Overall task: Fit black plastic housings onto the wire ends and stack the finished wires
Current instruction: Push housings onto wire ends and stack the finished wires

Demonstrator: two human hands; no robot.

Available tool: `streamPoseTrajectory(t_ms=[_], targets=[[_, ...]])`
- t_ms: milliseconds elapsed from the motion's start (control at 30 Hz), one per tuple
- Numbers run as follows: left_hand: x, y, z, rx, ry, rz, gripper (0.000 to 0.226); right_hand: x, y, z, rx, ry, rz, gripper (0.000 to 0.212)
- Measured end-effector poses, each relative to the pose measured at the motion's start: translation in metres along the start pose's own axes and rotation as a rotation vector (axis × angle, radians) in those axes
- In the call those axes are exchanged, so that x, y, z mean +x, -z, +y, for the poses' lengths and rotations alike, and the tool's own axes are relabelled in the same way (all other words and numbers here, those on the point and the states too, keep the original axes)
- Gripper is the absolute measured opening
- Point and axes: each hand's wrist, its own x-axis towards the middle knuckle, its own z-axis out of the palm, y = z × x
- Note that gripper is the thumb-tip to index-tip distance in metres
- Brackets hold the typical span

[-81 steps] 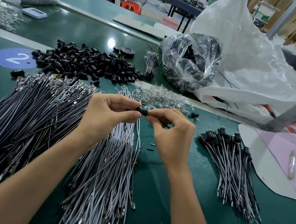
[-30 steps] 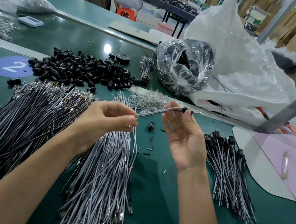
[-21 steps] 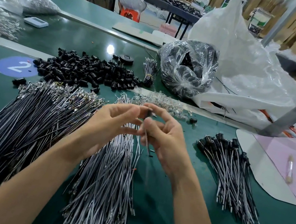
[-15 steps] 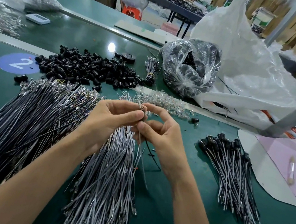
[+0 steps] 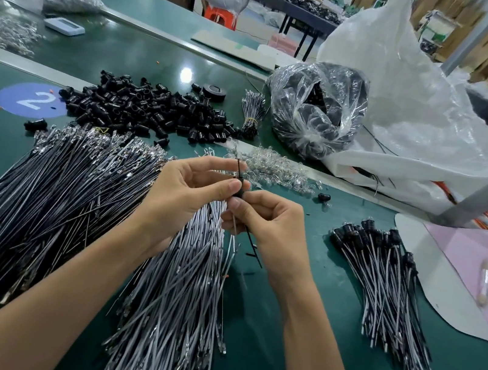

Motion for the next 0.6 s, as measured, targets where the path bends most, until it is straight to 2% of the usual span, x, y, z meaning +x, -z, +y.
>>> streamPoseTrajectory(t_ms=[167, 300, 467, 600], targets=[[-0.0009, -0.0002, 0.0024, -0.016, 0.019, 0.004, 0.023, -0.0003, -0.0025, 0.0003, 0.007, -0.006, 0.001, 0.003], [0.0004, 0.0015, 0.0064, -0.122, 0.044, 0.038, 0.029, -0.0006, -0.0036, 0.001, 0.019, -0.011, -0.023, 0.003], [0.001, 0.0015, 0.0061, -0.244, 0.085, 0.061, 0.008, -0.0014, -0.0053, 0.0018, 0.021, -0.006, -0.043, 0.004], [0.0004, 0.002, 0.0059, -0.275, 0.083, 0.018, 0.004, -0.0016, -0.0064, 0.0016, 0.015, 0.013, -0.049, 0.007]])
